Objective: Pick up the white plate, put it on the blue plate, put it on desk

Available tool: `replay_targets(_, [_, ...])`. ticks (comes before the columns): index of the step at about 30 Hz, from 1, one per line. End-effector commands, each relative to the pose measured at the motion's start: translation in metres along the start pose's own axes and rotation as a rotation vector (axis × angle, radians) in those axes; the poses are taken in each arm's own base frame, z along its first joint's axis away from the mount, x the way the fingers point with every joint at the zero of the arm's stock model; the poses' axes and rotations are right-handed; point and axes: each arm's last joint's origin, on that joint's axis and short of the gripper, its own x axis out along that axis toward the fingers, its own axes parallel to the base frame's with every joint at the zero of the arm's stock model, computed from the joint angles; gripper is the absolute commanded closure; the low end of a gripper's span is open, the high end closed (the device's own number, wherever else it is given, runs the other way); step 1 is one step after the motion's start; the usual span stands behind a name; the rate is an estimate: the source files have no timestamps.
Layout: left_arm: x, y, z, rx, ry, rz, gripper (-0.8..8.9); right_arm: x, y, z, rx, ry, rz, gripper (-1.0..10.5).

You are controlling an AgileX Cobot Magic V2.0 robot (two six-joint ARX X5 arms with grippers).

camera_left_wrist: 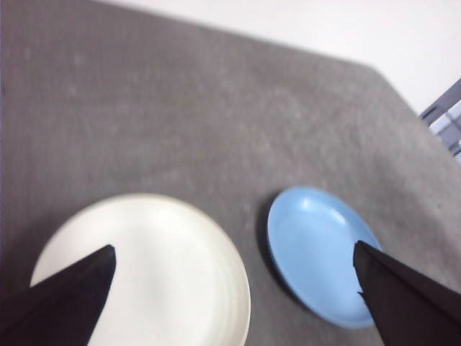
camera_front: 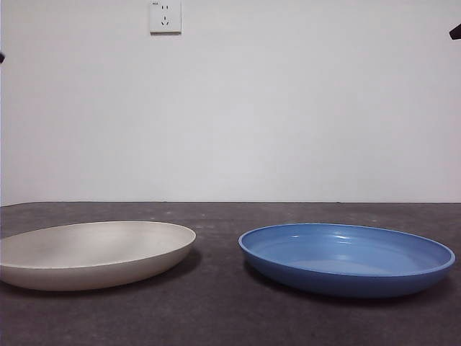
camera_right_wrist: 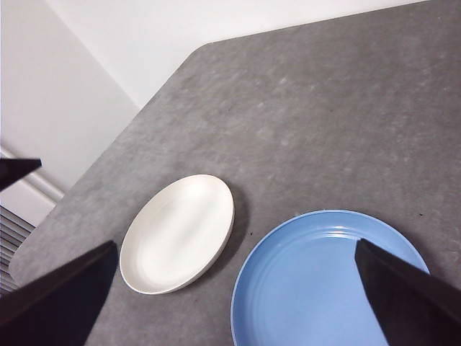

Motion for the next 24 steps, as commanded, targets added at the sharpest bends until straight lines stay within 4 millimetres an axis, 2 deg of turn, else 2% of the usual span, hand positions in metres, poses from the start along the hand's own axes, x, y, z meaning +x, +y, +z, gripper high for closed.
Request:
replay_targets(1, [0.002,0.001,0.008,-0.03,0.053,0.02,2.83,-0.001,0.002,0.004,-0.021,-0.013,0.007,3.6])
replay_targets(8, [0.027,0.021,0.028,-0.168,0.279,0.118,2.84,-0.001,0.003,0.003,-0.014,-0.001,0.035,3.6])
replay_targets(15, [0.064,0.053,0.046,-0.213,0.446,0.173,2.84,0.0,0.005,0.003,-0.017,0.004,0.043,3.6])
replay_targets(18, [0.081,0.071,0.045,-0.245,0.501,0.192,2.84,0.0,0.005,0.003,-0.017,0.005,0.044,3.6])
replay_targets(24, [0.112,0.106,0.027,-0.321,0.627,0.22,2.85,0.0,0.004,0.002,-0.007,0.017,0.04,3.6])
